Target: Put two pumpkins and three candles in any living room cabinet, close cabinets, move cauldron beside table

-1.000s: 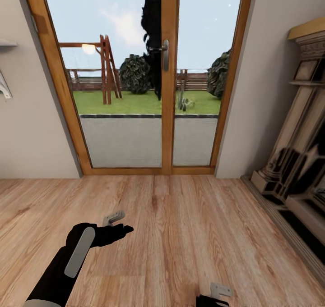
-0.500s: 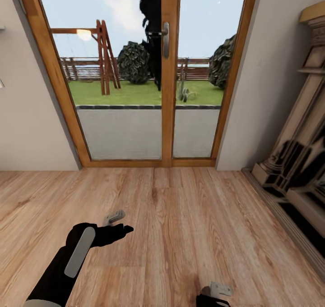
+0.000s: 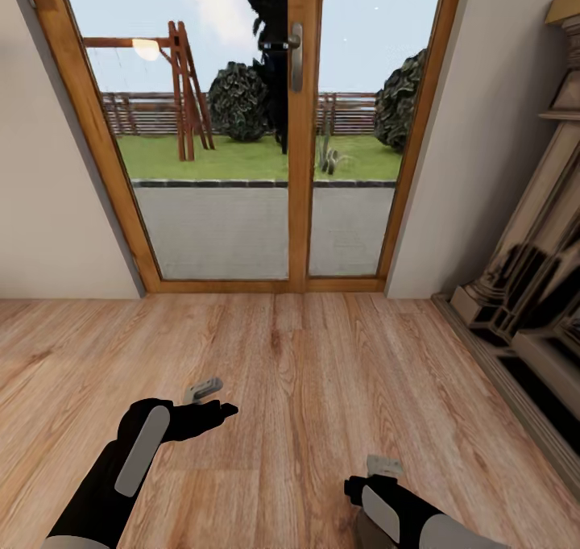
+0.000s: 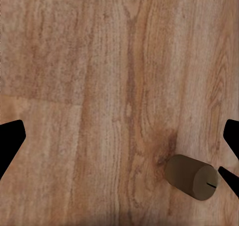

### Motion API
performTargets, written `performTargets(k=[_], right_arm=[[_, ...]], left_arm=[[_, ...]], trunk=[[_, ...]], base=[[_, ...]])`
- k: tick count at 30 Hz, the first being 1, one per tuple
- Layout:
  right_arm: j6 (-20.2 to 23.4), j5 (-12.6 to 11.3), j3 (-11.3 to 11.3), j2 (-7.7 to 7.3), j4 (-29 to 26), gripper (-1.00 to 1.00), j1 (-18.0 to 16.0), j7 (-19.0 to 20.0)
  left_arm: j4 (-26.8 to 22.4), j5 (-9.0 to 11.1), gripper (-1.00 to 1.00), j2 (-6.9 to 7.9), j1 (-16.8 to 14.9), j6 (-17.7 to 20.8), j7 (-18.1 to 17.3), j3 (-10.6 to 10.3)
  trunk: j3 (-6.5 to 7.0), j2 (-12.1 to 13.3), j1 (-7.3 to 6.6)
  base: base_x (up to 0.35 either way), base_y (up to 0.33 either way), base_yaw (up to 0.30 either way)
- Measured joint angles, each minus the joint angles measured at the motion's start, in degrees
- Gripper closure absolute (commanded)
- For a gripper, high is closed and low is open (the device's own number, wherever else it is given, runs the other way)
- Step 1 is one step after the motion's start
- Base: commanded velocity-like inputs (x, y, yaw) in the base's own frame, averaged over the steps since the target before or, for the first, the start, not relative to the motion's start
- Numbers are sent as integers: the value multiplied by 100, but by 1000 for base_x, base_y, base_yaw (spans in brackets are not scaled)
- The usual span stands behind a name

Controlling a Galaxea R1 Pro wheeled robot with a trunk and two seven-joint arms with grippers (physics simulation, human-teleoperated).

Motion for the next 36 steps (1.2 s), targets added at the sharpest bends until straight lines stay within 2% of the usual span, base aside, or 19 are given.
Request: performTargets(k=[12,16,19,33,36], right_arm=[[51,-6,-25,-33,10,-100,-9,-11],[187,-43,-53,-154,-4,-100,-9,14],[218,-64,-52,-190,-54,-100,-9,47],[198,-26,-52,-196,-92,-100,-9,58],[179,-16,-52,-196,-94,-100,-9,60]], left_arm=[[-14,-13,-100,0,0,8,2,1],[-24,-13,-100,0,0,9,2,2],[-26,-13,-100,0,0,9,4,2],[-26,-13,-100,0,0,9,10,2],[-39,-11,-100,4,0,9,8,3]], trunk=[[-265,-16,31],[-354,-21,42],[-421,-25,49],[-731,-44,85],[-732,-44,85]], base=[[0,0,0],[0,0,0],[0,0,0],[0,0,0],[0,0,0]])
